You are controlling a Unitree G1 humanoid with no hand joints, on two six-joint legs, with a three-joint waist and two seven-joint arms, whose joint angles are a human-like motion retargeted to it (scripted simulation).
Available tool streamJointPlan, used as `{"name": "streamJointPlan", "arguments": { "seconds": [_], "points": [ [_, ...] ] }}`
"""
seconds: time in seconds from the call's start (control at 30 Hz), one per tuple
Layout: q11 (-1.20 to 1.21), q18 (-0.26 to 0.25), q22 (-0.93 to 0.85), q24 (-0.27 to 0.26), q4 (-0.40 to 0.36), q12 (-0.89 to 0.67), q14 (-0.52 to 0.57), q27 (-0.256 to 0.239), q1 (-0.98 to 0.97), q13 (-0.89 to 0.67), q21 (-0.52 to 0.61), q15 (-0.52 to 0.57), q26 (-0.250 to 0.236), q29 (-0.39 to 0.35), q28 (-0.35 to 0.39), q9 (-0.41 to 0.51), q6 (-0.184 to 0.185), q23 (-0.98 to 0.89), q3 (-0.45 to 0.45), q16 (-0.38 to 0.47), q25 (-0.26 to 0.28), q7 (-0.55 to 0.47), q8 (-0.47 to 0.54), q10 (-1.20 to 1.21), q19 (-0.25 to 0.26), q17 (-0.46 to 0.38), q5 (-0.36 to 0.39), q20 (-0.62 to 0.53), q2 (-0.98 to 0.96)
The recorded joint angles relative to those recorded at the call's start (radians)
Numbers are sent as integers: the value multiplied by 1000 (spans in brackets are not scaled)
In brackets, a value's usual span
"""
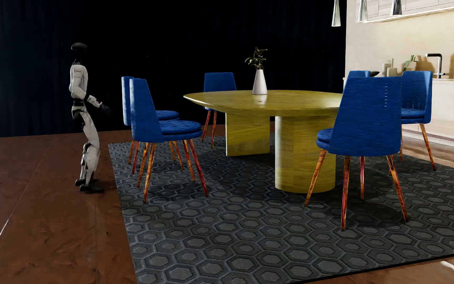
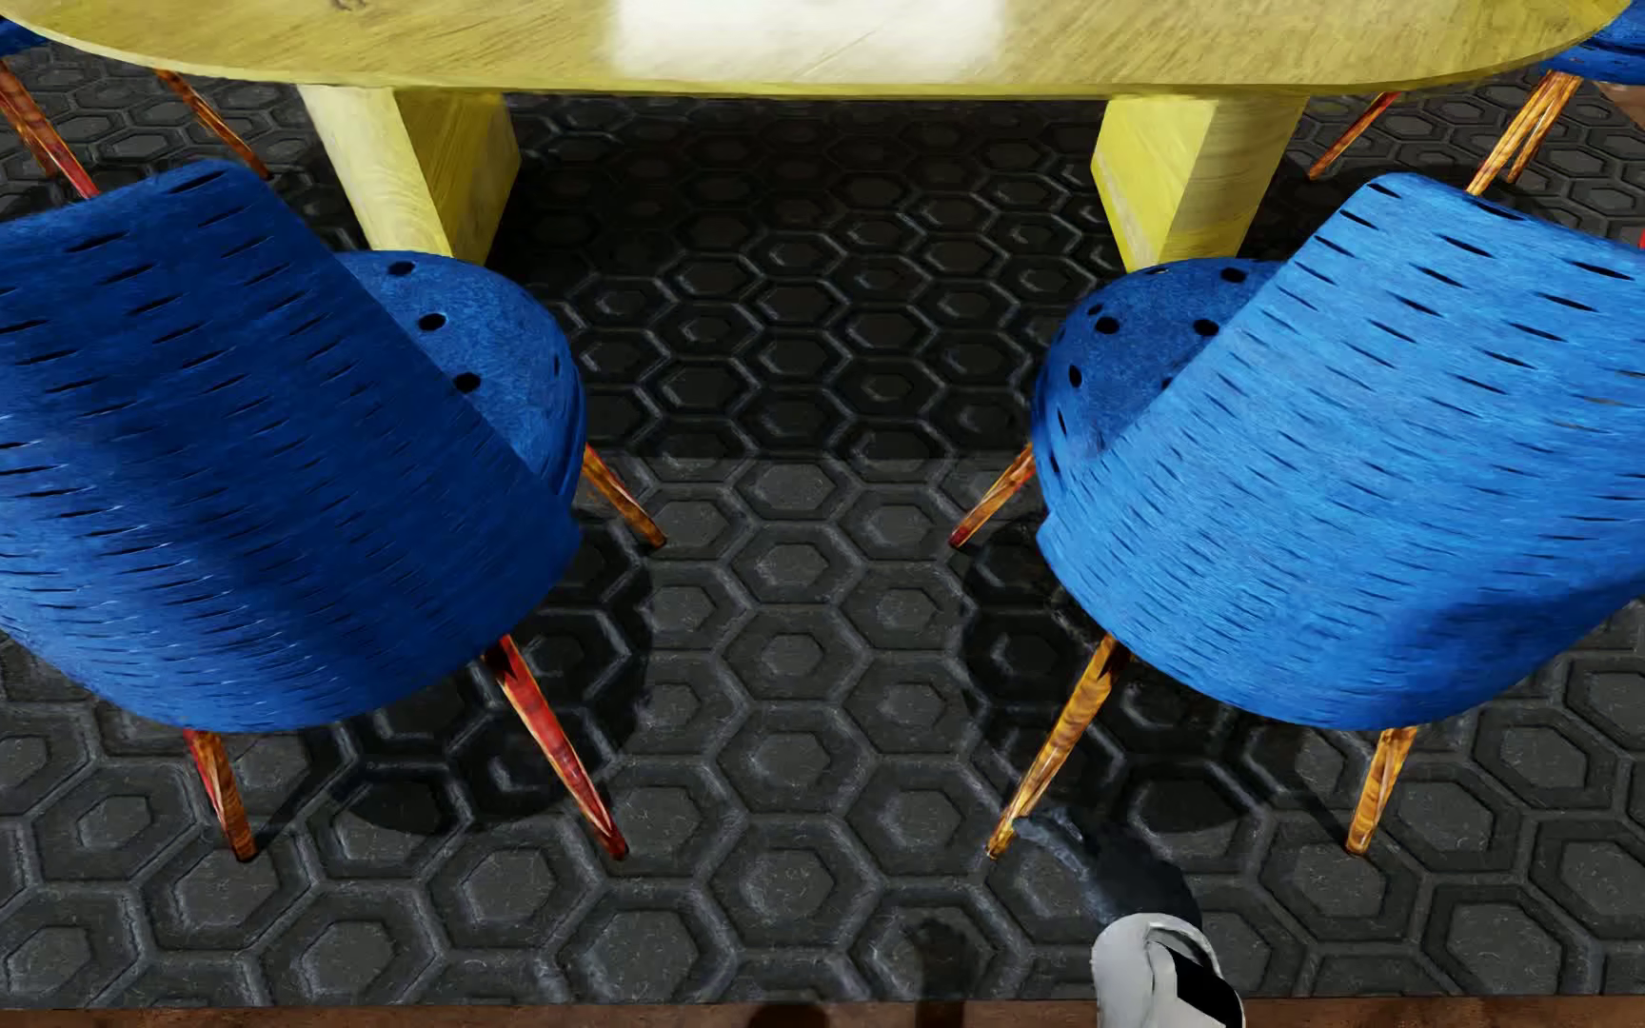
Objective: Head to the table
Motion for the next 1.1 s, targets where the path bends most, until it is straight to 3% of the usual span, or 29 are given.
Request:
{"name": "streamJointPlan", "arguments": {
  "seconds": [0.03,0.07,0.17,0.2,0.27,0.33,0.4,0.6,0.73,0.8,0.9,1.1],
  "points": [
    [37,-2,-16,-9,-14,-5,3,26,5,19,9,-5,-6,14,33,3,-6,82,3,-12,-19,-2,-32,-15,-5,7,-25,21,-17],
    [74,-8,-27,-14,-27,-15,8,42,7,47,1,-41,-11,25,55,5,-10,153,4,-20,3,-11,-67,-29,0,20,-47,32,-28],
    [122,-25,-64,-17,-47,-58,30,47,5,156,-45,-133,-27,8,59,2,-19,314,-6,-27,140,-64,-204,-65,-73,57,-79,26,0],
    [79,-31,-79,-18,-48,-52,31,51,4,188,-41,-94,-58,1,48,0,-22,360,-12,-16,164,-81,-235,-68,-93,63,-67,22,35],
    [-53,-38,-116,-15,-45,-48,33,70,9,227,-74,-126,-106,-14,30,-7,-26,431,-19,-2,267,-105,-314,-73,-111,106,-56,16,122],
    [-134,-43,-136,-43,-19,-34,30,70,10,221,9,-102,-124,0,52,-12,-22,504,-23,-22,238,-102,-326,-51,-109,96,-20,71,169],
    [-174,-54,-110,-70,16,-29,30,70,10,185,69,-84,-94,9,92,-16,-10,541,-22,-71,213,-81,-310,-27,-113,76,17,140,186],
    [-167,-87,16,46,96,-40,32,4,63,13,91,-83,-18,-76,2,-27,11,406,-28,-56,220,29,-211,-52,-142,17,104,66,164],
    [-162,-104,6,71,130,-57,28,-68,72,-29,96,-89,-33,-108,-26,-31,20,231,-30,-12,224,72,-171,-63,-159,11,145,22,143],
    [-155,-110,-17,62,148,-74,15,-80,59,-22,97,-95,-41,-107,-15,-31,25,187,-31,4,227,68,-171,-45,-169,15,161,13,133],
    [-151,-124,-59,38,162,-100,17,-60,43,3,107,-103,-59,-92,12,-32,31,210,-35,10,232,48,-189,-41,-183,16,172,-2,126],
    [-154,-154,-139,7,155,-105,42,60,-11,94,124,-118,-113,-29,12,-24,34,463,-42,17,288,-46,-278,-38,-202,12,156,-71,125]
  ]
}}
